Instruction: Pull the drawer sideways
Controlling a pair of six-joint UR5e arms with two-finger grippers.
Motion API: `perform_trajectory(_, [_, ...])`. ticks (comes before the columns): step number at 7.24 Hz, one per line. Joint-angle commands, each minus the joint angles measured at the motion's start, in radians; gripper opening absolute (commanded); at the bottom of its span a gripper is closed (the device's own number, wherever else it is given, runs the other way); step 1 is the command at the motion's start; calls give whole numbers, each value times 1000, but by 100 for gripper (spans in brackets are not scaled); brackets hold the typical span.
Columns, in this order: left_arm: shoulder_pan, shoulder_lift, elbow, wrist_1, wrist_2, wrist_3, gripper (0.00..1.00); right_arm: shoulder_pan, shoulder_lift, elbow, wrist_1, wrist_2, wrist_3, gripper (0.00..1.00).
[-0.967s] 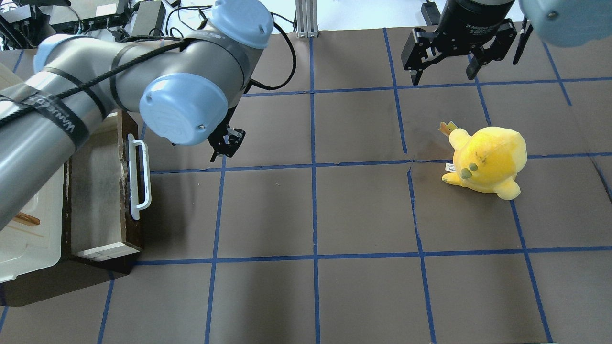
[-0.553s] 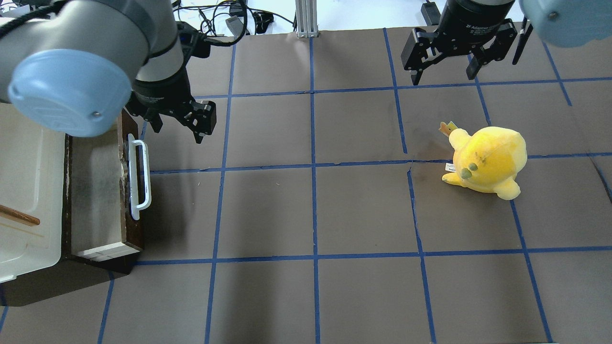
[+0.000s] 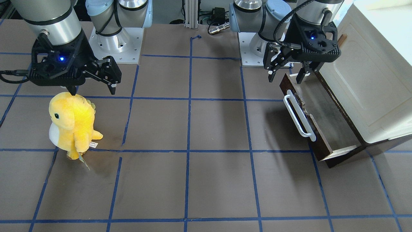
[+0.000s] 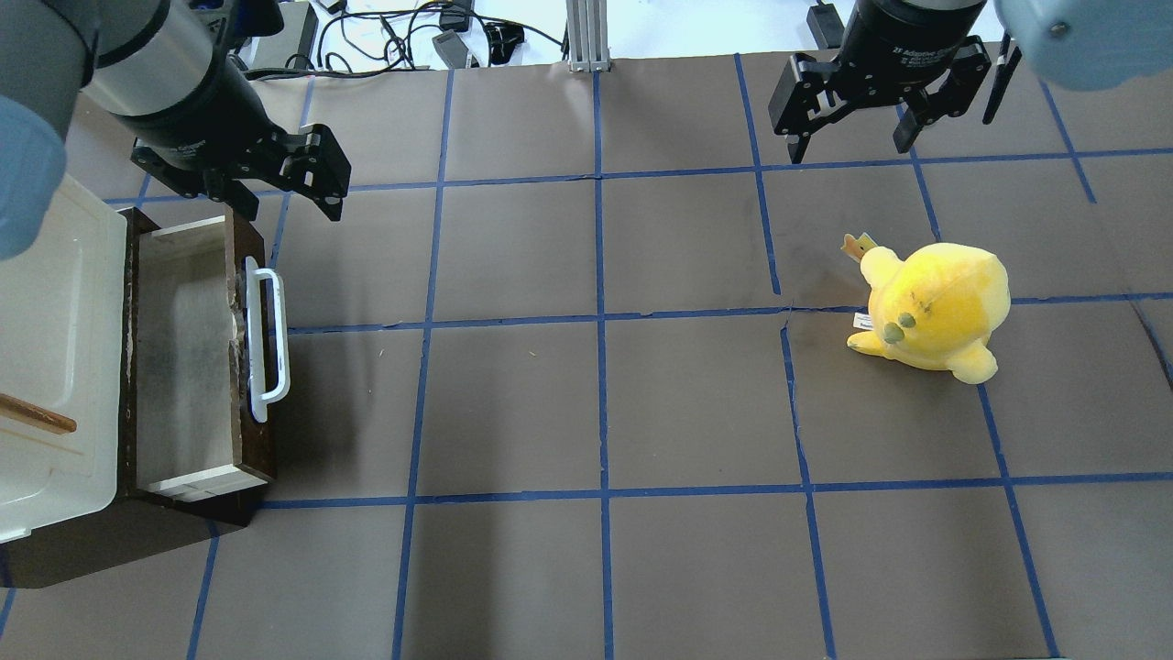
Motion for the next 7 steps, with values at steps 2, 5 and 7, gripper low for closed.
perform_trajectory(2, [8,7,-11,26,-8,2,77,0,0,0,0,0,-1,100])
perform_trajectory(5, [7,7,-11,34,-13,-15,77,0,0,0,0,0,0,100])
perform_trajectory(7, [7,7,-11,33,-9,-10,77,0,0,0,0,0,0,100])
